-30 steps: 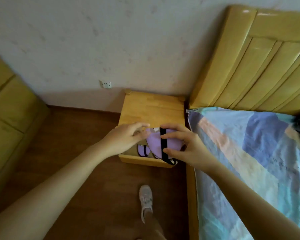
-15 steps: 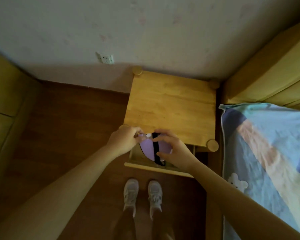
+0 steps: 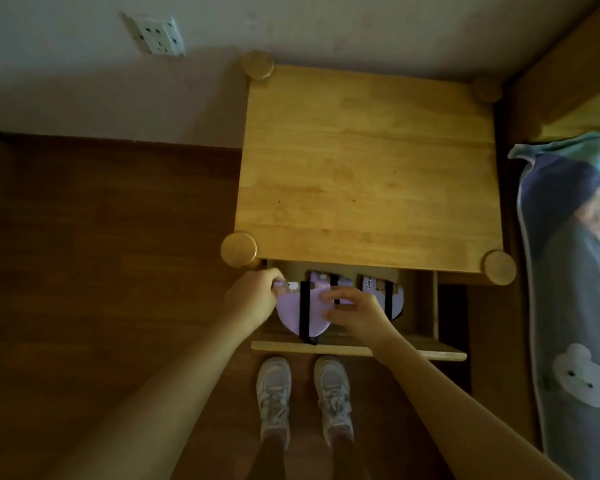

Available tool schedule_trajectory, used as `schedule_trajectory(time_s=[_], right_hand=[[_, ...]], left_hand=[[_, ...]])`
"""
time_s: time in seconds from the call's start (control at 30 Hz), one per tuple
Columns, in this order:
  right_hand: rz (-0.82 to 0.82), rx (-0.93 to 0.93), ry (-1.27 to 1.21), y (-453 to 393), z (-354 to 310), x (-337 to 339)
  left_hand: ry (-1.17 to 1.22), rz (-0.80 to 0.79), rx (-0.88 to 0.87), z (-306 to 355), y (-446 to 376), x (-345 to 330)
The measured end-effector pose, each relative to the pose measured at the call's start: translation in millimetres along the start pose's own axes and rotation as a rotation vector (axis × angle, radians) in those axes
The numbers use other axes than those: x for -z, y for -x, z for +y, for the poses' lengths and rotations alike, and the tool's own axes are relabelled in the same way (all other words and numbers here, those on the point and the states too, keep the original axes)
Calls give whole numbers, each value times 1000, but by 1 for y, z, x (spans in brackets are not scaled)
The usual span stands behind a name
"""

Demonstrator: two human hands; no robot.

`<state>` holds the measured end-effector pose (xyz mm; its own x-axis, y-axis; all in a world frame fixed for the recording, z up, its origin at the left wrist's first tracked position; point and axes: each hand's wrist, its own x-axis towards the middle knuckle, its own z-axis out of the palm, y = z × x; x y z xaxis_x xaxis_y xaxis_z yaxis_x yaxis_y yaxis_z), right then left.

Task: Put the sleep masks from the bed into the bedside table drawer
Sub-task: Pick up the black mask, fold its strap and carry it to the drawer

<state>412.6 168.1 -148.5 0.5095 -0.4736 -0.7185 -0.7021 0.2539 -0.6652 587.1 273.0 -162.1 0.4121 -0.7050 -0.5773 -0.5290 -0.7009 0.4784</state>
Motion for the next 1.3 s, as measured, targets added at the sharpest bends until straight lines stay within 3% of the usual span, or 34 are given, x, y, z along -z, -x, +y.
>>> schedule_trajectory(time_s=[0.13, 0.3, 0.43, 0.53, 0.67, 0.77, 0.93, 1.1, 1.3], right_hand=[[28, -82, 83, -36, 13, -6], [-66, 65, 917, -78, 42, 2], [-102, 126, 1181, -101, 57, -5], [-51, 67, 1341, -113, 61, -13], [-17, 70, 1354, -119, 66, -20], [10, 131, 1397, -118, 70, -20], [24, 97, 1362, -117, 83, -1], [14, 150, 1256, -107, 82, 7], [70, 176, 910, -60, 45, 21]], left_hand=[[-235, 78, -55, -4, -24, -19], [-484, 63, -17, 2, -44, -39], [-658, 155, -145, 2, -58, -48], [-722, 108, -111, -5, -65, -58], [-837, 148, -142, -18, -73, -71], [-877, 68, -150, -20, -76, -74], [-939, 62, -143, -18, -82, -79], [-878, 70, -218, -5, -74, -77], [-615, 123, -252, 15, -39, -60]])
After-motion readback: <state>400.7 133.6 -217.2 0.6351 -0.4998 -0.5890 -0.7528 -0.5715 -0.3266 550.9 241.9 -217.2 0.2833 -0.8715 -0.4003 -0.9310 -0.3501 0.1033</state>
